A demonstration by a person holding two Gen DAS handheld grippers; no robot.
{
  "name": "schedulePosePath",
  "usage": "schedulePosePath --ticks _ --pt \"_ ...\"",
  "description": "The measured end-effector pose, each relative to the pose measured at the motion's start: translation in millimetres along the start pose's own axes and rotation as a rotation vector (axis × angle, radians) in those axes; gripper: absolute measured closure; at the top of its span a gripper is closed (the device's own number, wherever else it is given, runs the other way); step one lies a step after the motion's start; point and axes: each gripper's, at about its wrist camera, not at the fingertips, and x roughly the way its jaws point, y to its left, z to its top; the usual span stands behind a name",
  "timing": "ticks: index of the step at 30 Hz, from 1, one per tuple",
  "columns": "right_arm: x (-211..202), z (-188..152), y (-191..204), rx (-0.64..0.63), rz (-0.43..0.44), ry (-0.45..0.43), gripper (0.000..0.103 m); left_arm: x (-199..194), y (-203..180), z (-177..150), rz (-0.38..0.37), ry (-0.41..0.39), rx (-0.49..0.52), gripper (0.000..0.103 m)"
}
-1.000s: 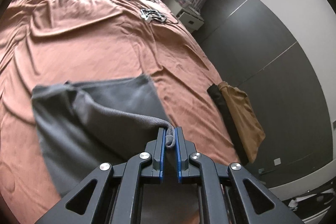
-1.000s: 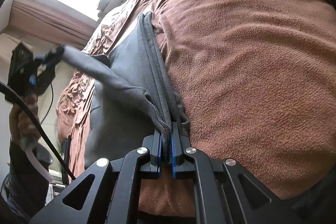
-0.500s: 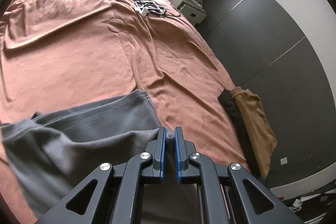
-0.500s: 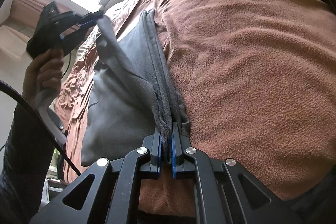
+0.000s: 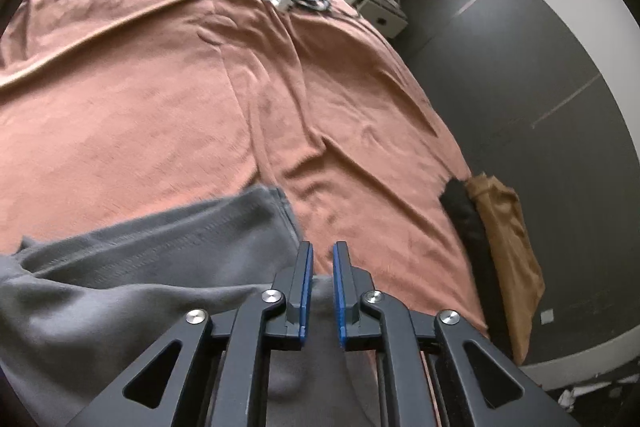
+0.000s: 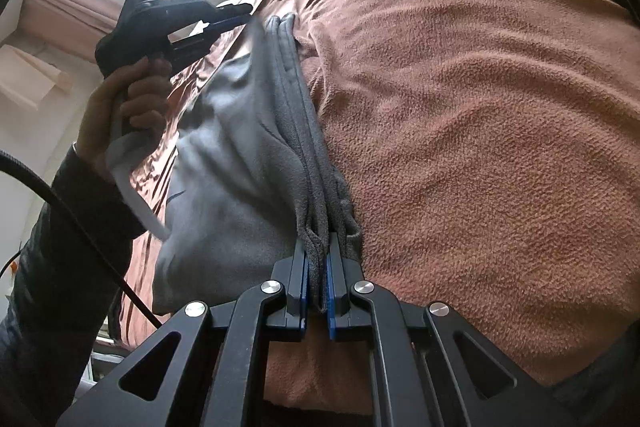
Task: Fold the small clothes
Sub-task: 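Open both grippers and move them along the folded shirt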
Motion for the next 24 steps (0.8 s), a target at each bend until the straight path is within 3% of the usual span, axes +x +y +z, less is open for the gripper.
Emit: schedulePosePath --ticks 2,7,10,11,13,19,24 --pt "-1.2 0.7 -1.2 0.003 0.009 -0.001 0.098 -13.5 2.8 0.2 0.001 -0.023 -0.001 0.070" --pt "-8.5 5.0 5.8 -0.018 0.000 -0.007 0.092 -49.7 17.1 -18.0 0.062 -0.040 0.014 0.057" --pt "-17.2 7.9 11.5 -0.035 0.001 -0.024 0.067 -68.8 33.5 -34.2 0.105 -0.017 -0.007 0.054" --pt "-20.7 8.7 13.1 -0.039 -0.006 -0.036 0.046 -74.6 37.6 -38.4 0.108 -0.015 -0.014 0.053" --pt "-30.2 10.7 16.7 -0.057 -0.021 -0.071 0.036 -89.2 45.5 -48.7 0.128 -0.012 -0.020 0.052" --pt "-28.7 18.4 20.5 -0.096 -0.047 -0.062 0.036 -124.9 65.9 -80.0 0.157 -0.027 -0.072 0.044" --pt "-16.6 29.9 22.7 -0.104 -0.036 -0.015 0.036 -145.1 82.0 -109.9 0.175 -0.002 -0.121 0.043"
